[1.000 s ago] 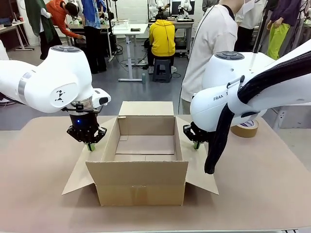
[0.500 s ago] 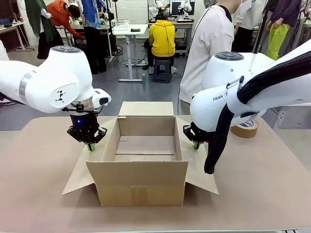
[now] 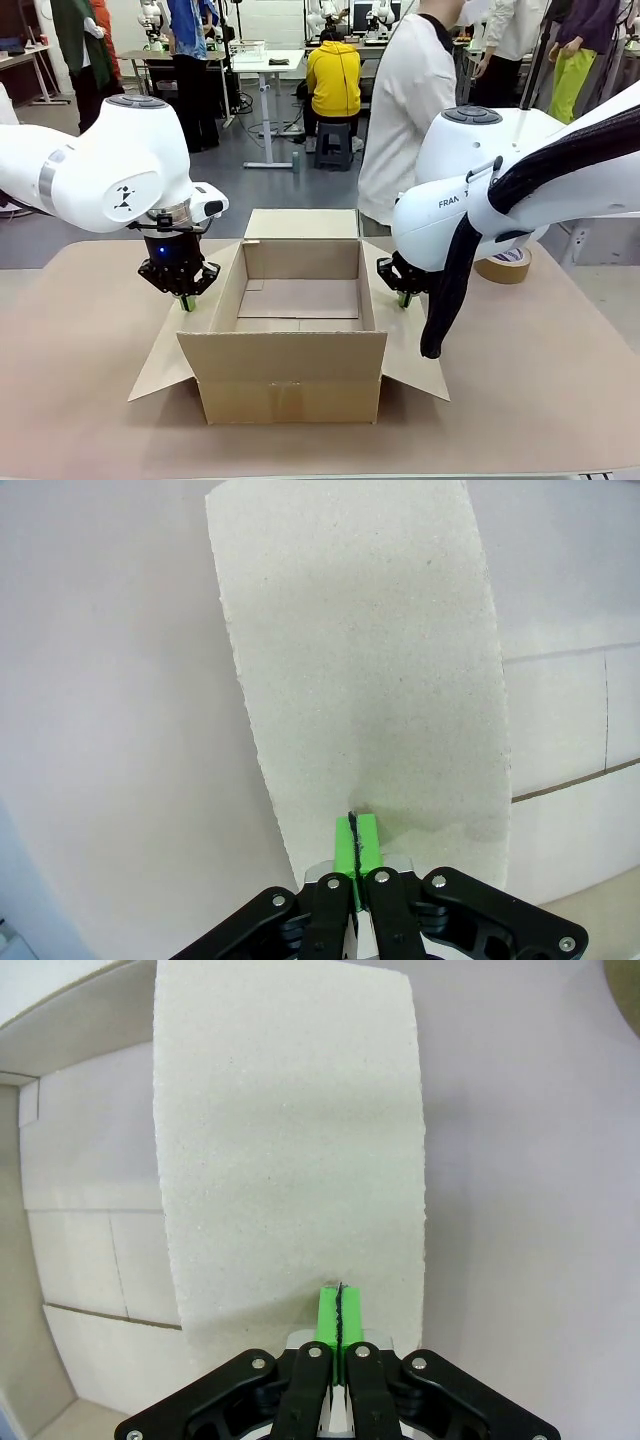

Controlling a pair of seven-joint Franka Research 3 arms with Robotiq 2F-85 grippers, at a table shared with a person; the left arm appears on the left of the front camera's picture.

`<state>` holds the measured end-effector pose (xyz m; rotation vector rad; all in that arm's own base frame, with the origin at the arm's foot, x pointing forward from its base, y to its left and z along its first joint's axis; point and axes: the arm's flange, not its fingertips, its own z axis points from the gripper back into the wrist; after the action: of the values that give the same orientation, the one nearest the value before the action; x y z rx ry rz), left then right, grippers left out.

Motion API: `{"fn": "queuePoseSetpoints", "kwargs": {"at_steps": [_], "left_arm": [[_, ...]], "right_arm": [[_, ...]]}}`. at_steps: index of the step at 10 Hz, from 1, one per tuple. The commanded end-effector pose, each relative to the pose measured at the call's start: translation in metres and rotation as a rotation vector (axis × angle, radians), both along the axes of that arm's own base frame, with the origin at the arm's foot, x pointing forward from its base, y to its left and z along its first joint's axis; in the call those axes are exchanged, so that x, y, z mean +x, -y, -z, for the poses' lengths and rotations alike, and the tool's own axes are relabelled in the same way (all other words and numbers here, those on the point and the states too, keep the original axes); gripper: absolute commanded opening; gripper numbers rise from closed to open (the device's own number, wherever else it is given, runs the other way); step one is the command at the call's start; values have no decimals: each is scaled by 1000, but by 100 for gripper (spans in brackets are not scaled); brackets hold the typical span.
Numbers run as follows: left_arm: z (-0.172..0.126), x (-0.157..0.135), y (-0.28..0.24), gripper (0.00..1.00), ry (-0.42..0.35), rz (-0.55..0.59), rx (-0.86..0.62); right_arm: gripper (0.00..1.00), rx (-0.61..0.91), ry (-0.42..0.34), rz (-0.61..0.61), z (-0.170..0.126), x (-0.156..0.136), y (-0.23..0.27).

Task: Wrap the clocks to prevent damage.
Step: Once the human has placed the objects inside and stepped back, release both hands from the side flaps of the Package Box.

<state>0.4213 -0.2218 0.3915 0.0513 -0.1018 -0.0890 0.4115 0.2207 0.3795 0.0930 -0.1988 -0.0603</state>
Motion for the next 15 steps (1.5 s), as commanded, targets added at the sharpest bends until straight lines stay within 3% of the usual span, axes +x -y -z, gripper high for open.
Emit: {"fn": "queuePoseSetpoints", "kwargs": {"at_steps": [1, 15], "left_arm": [[1, -1, 0, 0, -2, 6, 16], [1, -1, 0, 0, -2, 6, 16]], "right_arm": [[1, 0, 8, 20, 3, 0, -2], [1, 0, 8, 20, 3, 0, -2]]}}
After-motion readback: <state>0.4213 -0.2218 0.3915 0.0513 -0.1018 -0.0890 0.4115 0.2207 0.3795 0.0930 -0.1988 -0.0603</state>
